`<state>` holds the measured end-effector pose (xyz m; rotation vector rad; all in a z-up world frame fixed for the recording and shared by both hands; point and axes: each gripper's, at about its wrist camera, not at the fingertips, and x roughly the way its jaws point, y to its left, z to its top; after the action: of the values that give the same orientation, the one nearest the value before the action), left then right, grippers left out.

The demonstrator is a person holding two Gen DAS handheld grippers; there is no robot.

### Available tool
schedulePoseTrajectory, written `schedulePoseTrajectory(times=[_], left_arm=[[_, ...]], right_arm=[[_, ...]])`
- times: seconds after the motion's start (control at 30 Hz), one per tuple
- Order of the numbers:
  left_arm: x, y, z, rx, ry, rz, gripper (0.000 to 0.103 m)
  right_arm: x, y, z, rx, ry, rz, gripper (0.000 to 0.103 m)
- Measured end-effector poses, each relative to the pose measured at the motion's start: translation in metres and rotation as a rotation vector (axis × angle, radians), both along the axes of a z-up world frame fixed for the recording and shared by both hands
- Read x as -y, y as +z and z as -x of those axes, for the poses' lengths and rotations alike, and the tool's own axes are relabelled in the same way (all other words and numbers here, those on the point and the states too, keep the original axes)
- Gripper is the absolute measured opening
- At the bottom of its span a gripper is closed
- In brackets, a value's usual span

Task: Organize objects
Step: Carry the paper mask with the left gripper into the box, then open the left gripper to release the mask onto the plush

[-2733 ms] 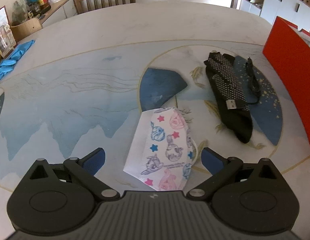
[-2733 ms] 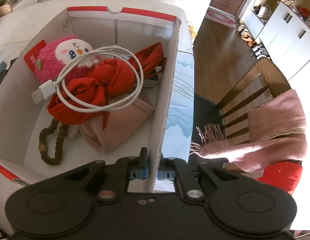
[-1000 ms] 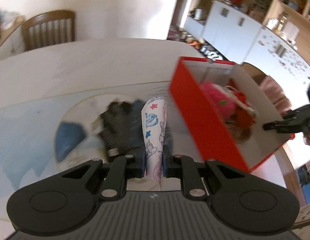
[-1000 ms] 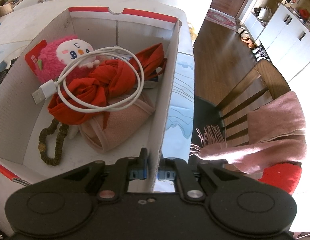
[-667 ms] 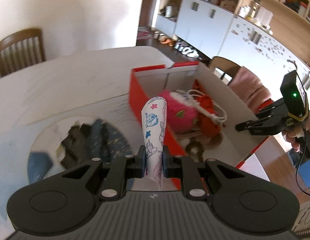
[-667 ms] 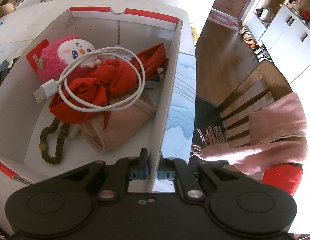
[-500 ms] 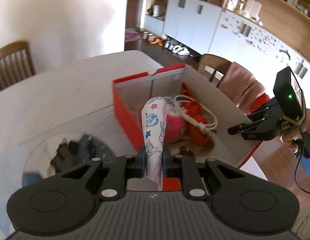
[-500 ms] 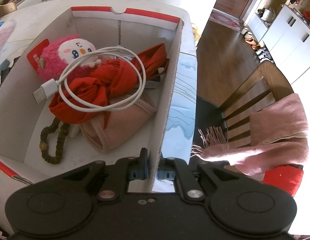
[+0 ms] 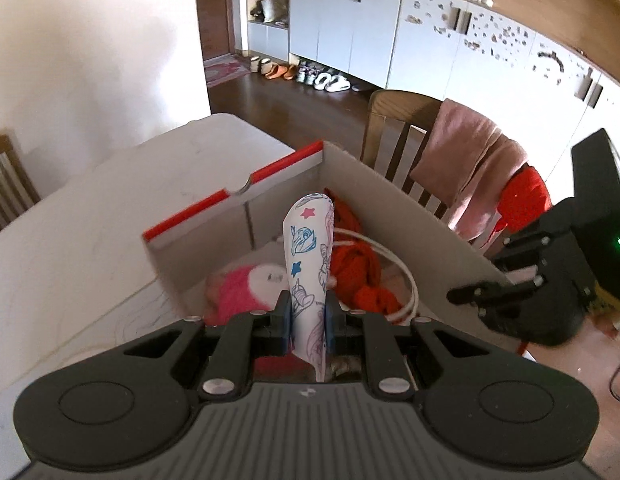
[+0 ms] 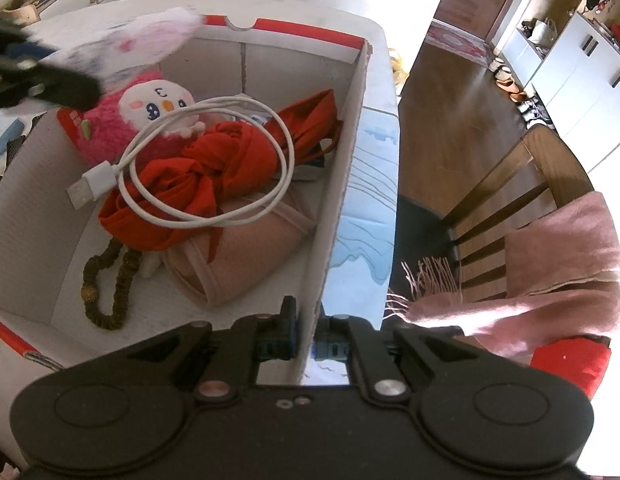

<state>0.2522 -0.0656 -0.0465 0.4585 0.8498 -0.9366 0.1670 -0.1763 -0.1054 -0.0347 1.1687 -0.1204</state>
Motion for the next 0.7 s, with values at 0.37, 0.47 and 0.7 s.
schedulePoseTrajectory(times=[0.37,0.47,0.7], left_arm=[[0.060,-0.021,-0.013,0.046,-0.067,-0.111,0.015],[0.070,-0.028,-0.019,0.028,-0.053,-0.125,0.015],[0.082,-0.046,-0.025,0.007,-0.037,-0.174,0.015]], right_arm=[[0.002,-0.001,0.000,-0.001,0.030,-0.006,0.006],[0.001,-0.001,0.000,-0.002,0.047,-0.001,0.006],[0.003,-0.002,0.000,-0.003,0.058,-0.014,0.006]])
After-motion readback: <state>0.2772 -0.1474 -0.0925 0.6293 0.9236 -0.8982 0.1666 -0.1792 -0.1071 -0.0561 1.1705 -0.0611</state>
